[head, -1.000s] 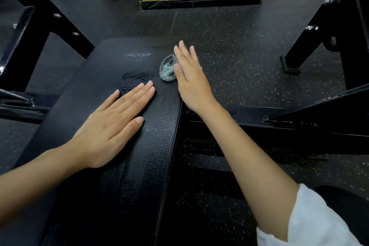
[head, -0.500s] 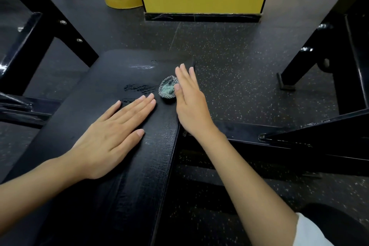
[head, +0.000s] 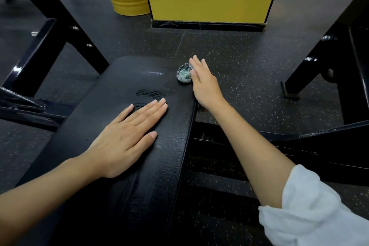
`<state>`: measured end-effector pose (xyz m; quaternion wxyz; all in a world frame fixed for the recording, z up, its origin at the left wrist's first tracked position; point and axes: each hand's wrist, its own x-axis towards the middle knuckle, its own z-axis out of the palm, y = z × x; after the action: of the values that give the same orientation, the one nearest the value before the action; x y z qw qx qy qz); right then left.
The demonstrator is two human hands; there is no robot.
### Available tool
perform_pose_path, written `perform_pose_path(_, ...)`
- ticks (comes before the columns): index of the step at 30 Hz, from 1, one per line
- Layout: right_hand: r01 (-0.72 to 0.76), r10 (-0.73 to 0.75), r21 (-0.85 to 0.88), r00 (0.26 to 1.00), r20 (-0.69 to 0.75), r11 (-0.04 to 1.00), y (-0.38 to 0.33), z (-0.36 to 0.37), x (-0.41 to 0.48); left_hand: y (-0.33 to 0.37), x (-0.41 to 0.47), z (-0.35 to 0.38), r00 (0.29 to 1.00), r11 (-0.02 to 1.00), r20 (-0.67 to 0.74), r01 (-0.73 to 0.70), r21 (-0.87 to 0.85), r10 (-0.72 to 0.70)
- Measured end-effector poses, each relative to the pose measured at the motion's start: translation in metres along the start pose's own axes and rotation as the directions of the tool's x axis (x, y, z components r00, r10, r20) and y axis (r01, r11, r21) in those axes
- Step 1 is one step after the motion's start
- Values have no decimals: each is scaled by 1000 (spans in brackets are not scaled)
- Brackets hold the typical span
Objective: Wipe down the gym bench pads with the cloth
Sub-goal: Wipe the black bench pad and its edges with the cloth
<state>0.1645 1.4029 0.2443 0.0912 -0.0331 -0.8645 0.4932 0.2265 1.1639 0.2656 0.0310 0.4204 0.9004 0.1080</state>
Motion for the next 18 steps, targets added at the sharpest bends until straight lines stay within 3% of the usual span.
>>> perform_pose_path(10, 150, -147, -37, 987, 70, 988, -13, 10, -85, 5, 7, 1, 993, 993, -19, 119, 20, -119)
perform_pose_path(18, 123, -126, 29, 975, 180, 992, -32, 10, -141, 6, 8, 5, 949, 956, -124, 286, -57, -291)
